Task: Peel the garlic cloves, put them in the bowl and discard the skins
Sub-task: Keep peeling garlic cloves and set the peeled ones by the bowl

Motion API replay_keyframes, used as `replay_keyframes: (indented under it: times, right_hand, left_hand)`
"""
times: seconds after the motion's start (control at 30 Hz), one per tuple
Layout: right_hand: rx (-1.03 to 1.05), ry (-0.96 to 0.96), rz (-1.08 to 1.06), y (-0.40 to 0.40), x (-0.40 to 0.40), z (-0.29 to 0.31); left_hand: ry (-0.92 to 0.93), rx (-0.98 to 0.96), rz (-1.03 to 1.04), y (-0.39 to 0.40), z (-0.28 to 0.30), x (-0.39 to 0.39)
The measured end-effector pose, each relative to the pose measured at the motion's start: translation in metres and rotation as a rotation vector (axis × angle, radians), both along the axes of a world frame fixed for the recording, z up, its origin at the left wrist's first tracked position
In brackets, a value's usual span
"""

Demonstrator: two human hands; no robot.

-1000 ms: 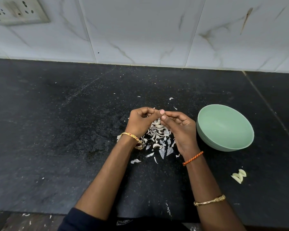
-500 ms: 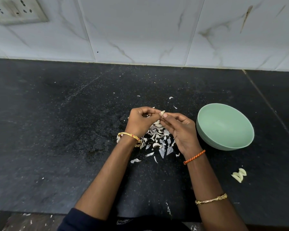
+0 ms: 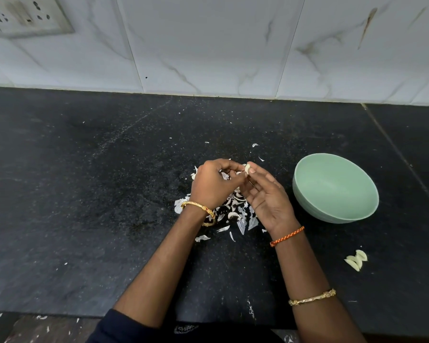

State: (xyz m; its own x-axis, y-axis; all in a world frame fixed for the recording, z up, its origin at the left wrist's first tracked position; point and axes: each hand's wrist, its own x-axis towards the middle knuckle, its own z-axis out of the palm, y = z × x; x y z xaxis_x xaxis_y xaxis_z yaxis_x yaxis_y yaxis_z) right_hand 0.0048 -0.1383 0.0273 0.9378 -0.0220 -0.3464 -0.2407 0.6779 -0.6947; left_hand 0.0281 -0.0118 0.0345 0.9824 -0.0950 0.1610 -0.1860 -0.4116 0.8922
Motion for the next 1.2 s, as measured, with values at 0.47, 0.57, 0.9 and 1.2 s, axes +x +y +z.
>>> replay_keyframes:
  times: [0.47, 0.57, 0.9, 1.2]
  right_hand:
    - [-0.074, -0.085, 0.081, -0.001, 0.002, 0.000]
    - [-0.112, -0.103, 0.052, -0.004, 0.001, -0.001]
    - [-0.244, -0.122, 0.054, -0.005, 0.001, -0.003]
    - [-0.119, -0.125, 0.082, -0.008, 0.001, -0.002]
  left_hand:
    - [0.025, 0.045, -0.052, 0.001, -0.004, -0.001]
    - [0.075, -0.041, -0.015, 0.007, -0.004, 0.003]
    - [0.104, -0.268, -0.075, 0.011, -0.001, 0.004]
    - [0.153, -0.420, -0.065, 0.008, 0.008, 0.002]
